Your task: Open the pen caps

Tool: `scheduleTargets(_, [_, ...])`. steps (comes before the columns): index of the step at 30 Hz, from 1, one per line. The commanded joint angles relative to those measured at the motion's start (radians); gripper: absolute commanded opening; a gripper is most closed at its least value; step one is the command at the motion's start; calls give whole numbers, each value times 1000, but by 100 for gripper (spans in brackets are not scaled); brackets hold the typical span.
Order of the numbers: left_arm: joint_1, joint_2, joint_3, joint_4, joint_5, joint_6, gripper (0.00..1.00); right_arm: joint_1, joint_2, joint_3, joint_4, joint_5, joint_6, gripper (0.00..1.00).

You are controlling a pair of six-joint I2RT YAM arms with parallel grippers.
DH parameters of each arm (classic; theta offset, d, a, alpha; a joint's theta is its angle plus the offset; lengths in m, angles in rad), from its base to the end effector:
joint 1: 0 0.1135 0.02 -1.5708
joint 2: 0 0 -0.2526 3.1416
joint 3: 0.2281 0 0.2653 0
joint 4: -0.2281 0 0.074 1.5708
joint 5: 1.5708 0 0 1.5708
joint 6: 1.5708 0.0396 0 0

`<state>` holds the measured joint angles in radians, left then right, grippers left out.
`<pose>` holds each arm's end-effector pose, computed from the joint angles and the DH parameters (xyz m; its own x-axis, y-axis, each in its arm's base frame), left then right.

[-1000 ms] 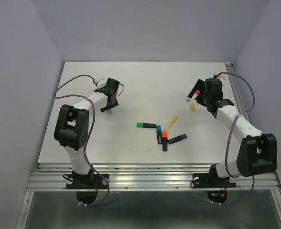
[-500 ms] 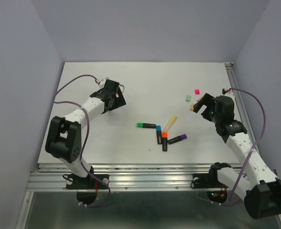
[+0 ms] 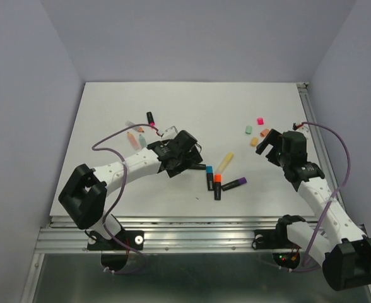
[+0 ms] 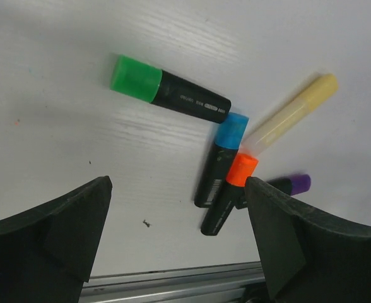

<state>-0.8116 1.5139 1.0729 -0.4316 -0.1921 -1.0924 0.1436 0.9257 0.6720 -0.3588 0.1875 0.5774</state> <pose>0.2378 -0.2396 0.2232 -0.7998 -0.4230 -0.4258 -0.1792 0.8453 -0.5033 0.2244 0.0250 0.2436 -0.4711 0.4737 -0.7441 0.3193 0.8779 0.3568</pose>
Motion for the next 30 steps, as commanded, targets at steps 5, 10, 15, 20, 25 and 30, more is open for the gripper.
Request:
scheduleTargets(5, [-43, 138, 97, -166, -27, -395, 99, -7, -24, -25, 3, 40, 16, 100])
scheduleTargets(10, [-49, 245, 203, -225, -26, -472, 99, -7, -24, -32, 15, 20, 15, 100])
scheduleTargets(15, [-49, 324, 278, -289, -21, -591, 99, -6, -25, -35, 20, 10, 13, 100])
scheduleTargets(20, [-49, 368, 334, -374, -21, -688, 96, -6, -31, -40, 21, 7, 15, 100])
scheduleTargets(25, [-35, 416, 409, -429, -29, -739, 93, -7, -33, -38, 20, 3, 15, 100])
scheduleTargets(30, [6, 497, 458, -472, 14, -739, 90, -6, -34, -41, 23, 1, 18, 100])
